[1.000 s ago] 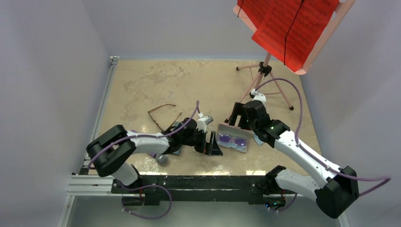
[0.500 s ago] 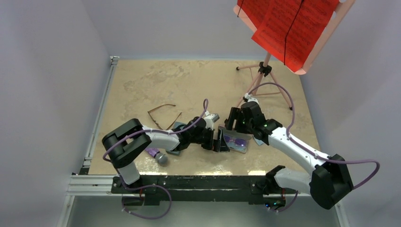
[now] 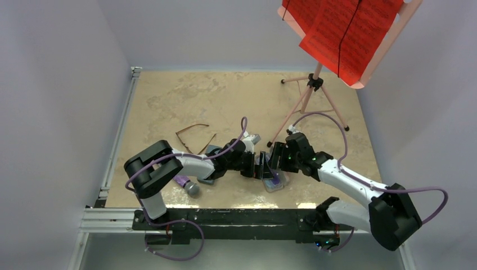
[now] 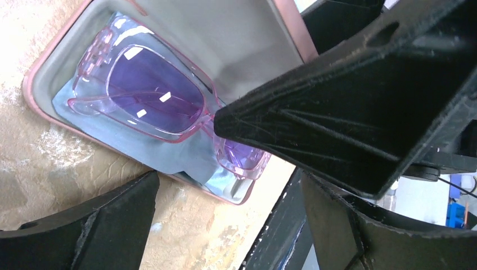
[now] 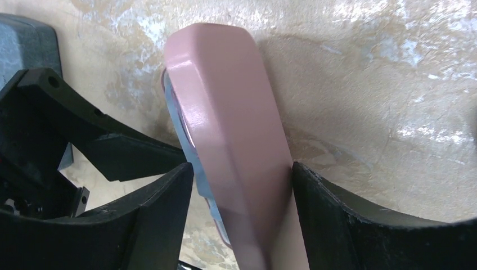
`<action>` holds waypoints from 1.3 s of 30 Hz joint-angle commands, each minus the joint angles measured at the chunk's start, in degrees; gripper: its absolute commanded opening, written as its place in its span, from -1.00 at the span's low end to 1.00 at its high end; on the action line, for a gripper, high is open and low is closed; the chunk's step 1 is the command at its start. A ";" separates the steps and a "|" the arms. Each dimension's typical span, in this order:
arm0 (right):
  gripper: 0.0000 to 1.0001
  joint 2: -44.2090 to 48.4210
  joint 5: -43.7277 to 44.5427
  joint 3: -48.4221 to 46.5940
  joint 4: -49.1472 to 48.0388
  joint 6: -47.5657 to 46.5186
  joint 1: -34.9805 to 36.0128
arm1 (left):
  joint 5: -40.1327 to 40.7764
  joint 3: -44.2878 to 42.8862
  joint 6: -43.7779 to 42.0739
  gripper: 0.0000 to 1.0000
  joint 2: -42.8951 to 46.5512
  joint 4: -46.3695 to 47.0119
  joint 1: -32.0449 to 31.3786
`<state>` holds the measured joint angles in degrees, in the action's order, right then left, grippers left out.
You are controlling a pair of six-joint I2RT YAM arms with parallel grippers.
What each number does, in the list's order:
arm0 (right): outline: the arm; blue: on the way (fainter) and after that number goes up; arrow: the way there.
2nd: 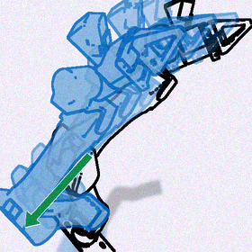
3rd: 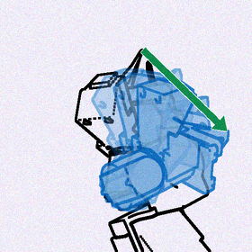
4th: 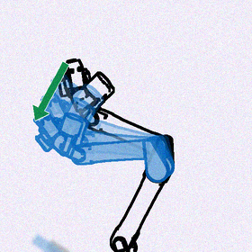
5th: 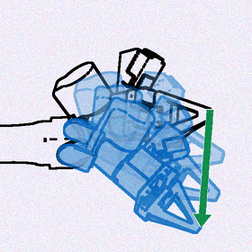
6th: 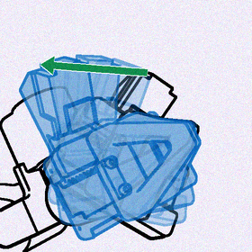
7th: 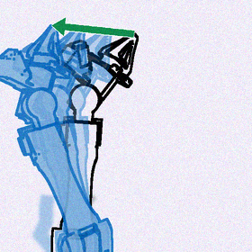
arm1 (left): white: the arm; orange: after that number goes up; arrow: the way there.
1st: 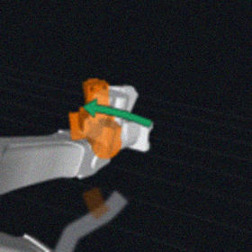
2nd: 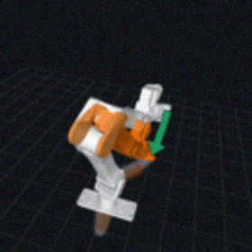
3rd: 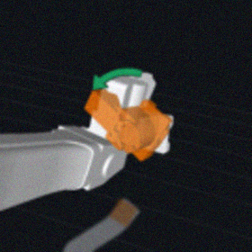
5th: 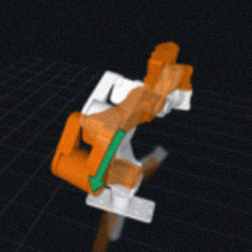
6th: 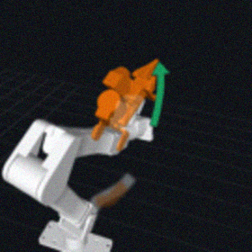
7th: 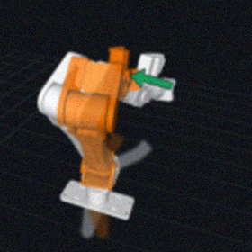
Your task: Organize the sunglasses
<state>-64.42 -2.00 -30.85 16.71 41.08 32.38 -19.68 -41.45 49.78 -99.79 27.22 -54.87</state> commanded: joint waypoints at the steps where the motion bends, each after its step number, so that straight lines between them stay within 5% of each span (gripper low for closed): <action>1: 0.37 1.36 -2.25 0.26 -4.58 1.74 3.20 | -0.78 0.32 2.07 1.00 -1.16 6.62 -0.15; 19: 0.57 10.96 15.02 -6.06 11.11 7.57 7.74 | -0.06 2.64 1.74 1.00 -0.15 7.32 -0.15; 27: 0.41 18.06 21.18 -5.07 17.71 7.59 -0.60 | 1.06 2.78 0.45 1.00 0.63 6.09 -0.15; 34: 0.10 16.98 15.53 -2.43 13.20 3.94 -3.09 | 1.16 2.62 -0.12 1.00 0.76 5.56 -0.20; 39: 0.08 13.41 6.62 -1.39 7.35 2.02 -3.14 | 0.80 2.21 -0.20 1.00 0.48 5.49 -0.15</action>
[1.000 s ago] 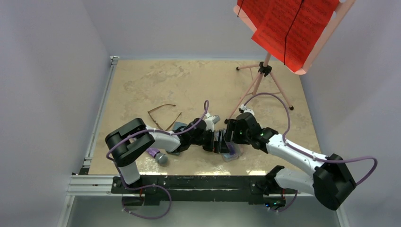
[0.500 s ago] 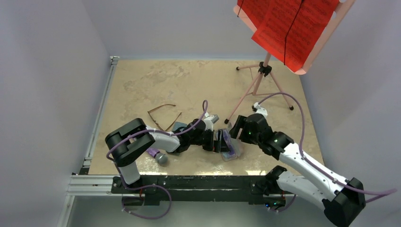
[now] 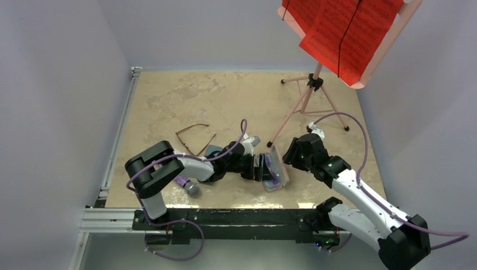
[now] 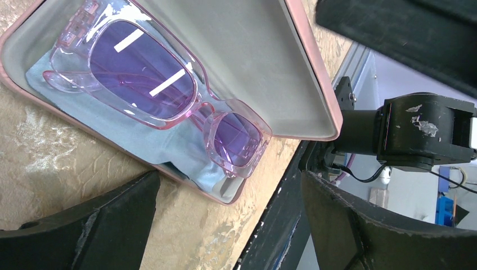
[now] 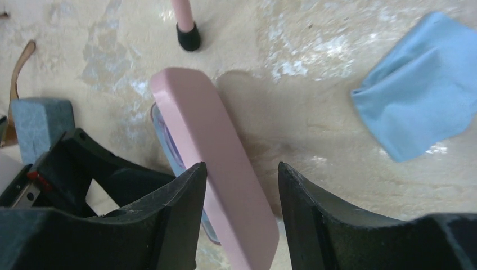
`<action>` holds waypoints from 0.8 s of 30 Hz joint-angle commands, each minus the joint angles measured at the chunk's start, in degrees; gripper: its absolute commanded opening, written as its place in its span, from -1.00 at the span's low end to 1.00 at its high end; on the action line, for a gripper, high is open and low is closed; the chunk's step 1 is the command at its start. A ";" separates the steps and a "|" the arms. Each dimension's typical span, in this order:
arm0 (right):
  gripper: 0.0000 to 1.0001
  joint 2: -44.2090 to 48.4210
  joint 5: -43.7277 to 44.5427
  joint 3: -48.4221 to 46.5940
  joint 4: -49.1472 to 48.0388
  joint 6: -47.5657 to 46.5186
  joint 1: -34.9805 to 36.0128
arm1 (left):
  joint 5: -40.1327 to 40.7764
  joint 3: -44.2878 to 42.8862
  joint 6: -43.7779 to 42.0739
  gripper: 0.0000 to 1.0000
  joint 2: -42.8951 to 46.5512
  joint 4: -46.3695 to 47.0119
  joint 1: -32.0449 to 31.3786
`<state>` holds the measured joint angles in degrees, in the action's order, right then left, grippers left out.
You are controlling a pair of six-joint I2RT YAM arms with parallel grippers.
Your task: Organize the sunglasses
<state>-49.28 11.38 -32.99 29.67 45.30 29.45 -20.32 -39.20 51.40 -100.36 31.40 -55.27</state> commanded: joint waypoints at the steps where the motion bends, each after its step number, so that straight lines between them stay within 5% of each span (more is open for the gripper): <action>1: 0.07 -2.01 -7.79 0.99 -6.40 -2.15 -0.19 | 1.34 -0.08 -1.88 1.00 1.04 1.32 0.22; 14: -0.45 -2.06 -13.31 3.54 -10.73 -2.69 -0.18 | 0.39 -1.16 -2.09 1.00 0.34 0.87 0.25; 24: -0.64 -4.35 -18.36 4.33 -14.26 -4.67 0.98 | -0.07 -2.12 -2.35 1.00 0.58 0.31 0.25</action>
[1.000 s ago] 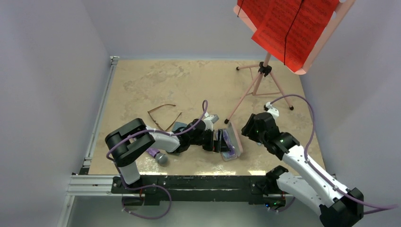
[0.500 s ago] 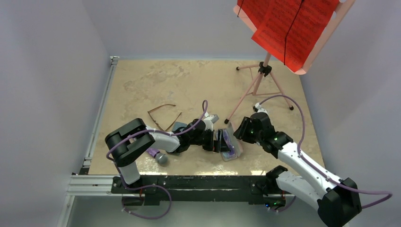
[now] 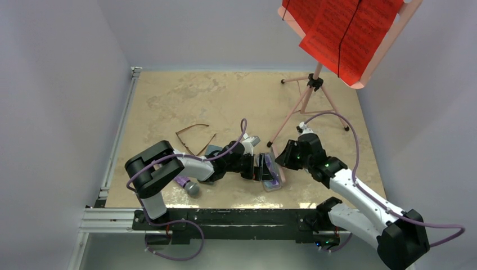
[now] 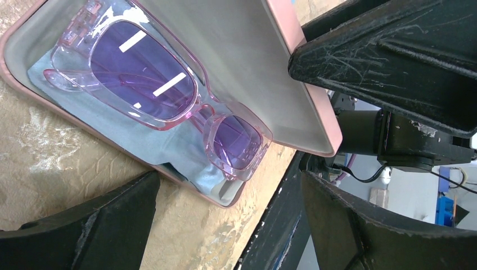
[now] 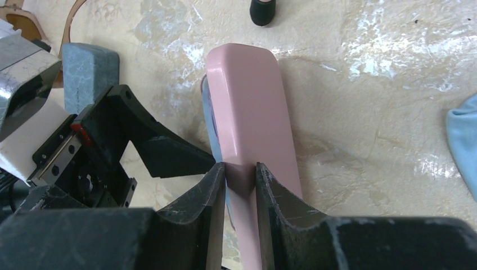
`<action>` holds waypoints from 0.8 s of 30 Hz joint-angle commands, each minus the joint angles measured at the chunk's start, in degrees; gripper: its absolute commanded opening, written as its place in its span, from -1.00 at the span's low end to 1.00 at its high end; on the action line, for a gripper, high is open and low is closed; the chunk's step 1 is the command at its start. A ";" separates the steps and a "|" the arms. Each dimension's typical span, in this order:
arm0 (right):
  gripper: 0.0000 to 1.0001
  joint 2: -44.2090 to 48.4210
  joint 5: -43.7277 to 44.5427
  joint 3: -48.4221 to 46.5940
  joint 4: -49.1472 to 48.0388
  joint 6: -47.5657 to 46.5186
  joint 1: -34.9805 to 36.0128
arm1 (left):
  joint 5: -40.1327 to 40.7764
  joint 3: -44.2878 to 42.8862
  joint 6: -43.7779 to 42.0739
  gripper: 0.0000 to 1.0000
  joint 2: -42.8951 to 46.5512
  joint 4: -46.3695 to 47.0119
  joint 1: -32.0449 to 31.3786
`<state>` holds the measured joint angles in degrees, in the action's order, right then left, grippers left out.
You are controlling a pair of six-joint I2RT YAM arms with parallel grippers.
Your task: Organize the sunglasses
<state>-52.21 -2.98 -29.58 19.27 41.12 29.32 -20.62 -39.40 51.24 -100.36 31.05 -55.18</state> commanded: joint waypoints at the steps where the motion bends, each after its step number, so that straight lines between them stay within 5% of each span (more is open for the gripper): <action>1: -0.67 -1.70 -4.31 1.01 -4.45 -0.66 1.65 | 0.19 -2.06 -2.25 1.00 0.54 0.62 0.16; 24: -0.64 -17.91 -3.68 -1.66 -7.75 3.96 7.13 | 1.62 1.70 -2.27 1.00 5.07 0.64 0.31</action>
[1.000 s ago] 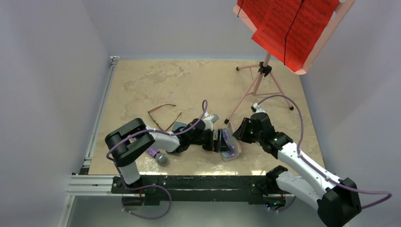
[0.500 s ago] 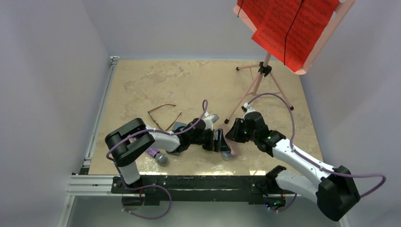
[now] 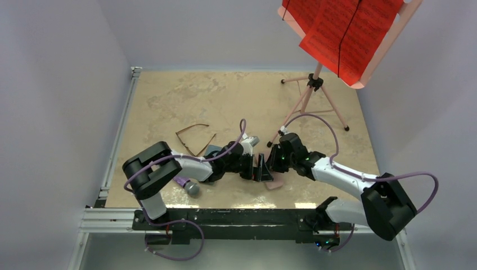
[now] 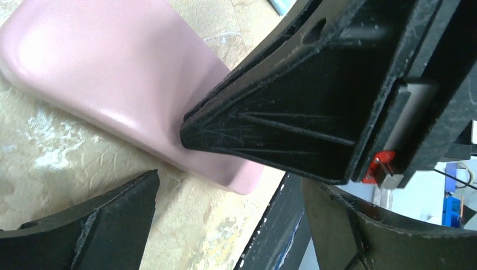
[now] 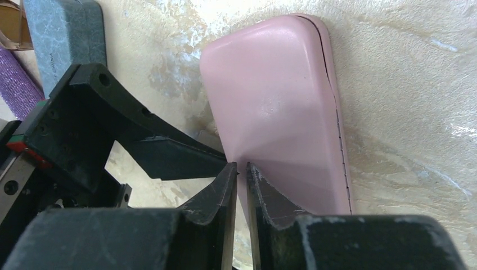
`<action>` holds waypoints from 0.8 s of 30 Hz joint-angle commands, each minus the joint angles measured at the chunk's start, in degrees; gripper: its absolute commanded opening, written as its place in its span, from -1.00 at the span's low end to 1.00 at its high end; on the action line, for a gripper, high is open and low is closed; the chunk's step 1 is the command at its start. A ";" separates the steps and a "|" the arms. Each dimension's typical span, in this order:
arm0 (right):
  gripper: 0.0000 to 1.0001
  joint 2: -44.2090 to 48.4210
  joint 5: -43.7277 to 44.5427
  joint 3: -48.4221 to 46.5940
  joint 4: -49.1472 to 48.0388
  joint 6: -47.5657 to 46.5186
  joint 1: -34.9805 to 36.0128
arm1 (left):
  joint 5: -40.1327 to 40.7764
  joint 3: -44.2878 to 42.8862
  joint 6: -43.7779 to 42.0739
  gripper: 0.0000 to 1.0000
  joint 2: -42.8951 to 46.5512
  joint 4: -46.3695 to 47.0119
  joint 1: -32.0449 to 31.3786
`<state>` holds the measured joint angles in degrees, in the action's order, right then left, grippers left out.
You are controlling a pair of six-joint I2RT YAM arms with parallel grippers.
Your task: Organize the sunglasses
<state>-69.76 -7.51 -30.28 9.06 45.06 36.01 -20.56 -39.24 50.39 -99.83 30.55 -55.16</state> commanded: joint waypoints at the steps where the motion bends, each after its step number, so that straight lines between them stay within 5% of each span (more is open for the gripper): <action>1: -0.61 0.61 1.27 -1.63 3.34 -0.39 0.45 | 2.28 2.08 -1.81 1.00 5.94 0.43 0.31; 4: -0.33 5.57 4.13 -4.52 7.30 -1.96 0.45 | 6.19 3.31 -4.10 1.00 13.54 -4.56 0.47; 10: 0.68 15.35 8.18 -6.40 10.70 -10.29 1.17 | 22.97 2.10 -9.43 1.00 35.65 -28.04 0.49; 16: 0.86 8.63 19.60 -10.23 17.89 -13.70 7.50 | 52.89 -2.04 2.45 1.00 50.79 -63.66 2.38; 20: 0.92 0.23 20.28 -12.79 19.19 -14.27 8.83 | 59.79 -1.73 11.31 1.00 56.56 -80.62 3.20; 24: 0.95 -5.89 20.04 -14.45 19.35 -14.70 11.29 | 60.40 0.94 16.77 1.00 59.87 -86.98 3.30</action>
<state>-72.36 10.15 -41.28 26.63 32.12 45.23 32.93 -40.14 58.81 -42.37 -41.85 -52.12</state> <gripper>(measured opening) 0.968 0.997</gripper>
